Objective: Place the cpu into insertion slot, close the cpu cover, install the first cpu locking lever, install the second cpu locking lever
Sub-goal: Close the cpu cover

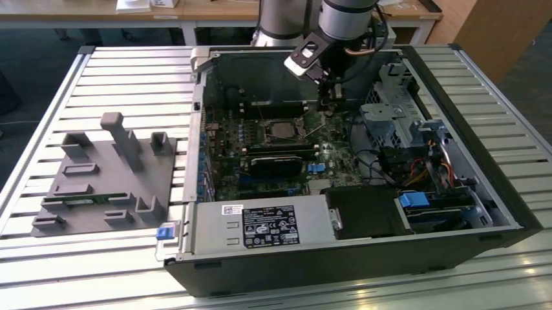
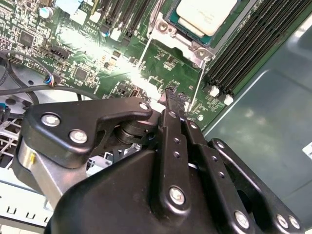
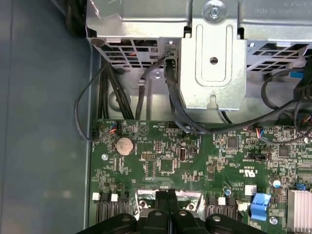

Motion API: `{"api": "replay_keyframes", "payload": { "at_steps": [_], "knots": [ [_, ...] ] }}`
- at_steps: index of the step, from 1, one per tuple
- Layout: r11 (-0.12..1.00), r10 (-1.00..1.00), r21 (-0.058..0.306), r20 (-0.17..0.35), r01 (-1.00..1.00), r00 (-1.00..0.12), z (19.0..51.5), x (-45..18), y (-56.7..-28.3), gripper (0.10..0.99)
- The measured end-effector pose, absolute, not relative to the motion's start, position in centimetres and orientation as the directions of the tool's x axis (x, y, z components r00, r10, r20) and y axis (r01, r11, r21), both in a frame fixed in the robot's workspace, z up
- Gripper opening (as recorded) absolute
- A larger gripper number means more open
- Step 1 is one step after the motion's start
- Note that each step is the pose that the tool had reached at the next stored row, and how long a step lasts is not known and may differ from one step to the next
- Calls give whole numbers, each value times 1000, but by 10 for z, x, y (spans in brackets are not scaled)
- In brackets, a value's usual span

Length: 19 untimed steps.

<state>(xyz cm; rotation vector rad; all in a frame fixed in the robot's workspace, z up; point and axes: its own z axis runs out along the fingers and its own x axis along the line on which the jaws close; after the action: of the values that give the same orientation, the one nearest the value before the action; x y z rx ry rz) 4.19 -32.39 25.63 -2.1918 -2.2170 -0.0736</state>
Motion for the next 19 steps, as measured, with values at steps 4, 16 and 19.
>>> {"api": "replay_keyframes", "payload": {
  "at_steps": [4,16,19],
  "knots": [
    [11,999,17,50,1000,-12,256,46,-324,106],
    [11,999,17,50,1000,-12,253,57,-323,106],
    [11,999,15,50,1000,-12,253,61,-322,106]
  ]
}}
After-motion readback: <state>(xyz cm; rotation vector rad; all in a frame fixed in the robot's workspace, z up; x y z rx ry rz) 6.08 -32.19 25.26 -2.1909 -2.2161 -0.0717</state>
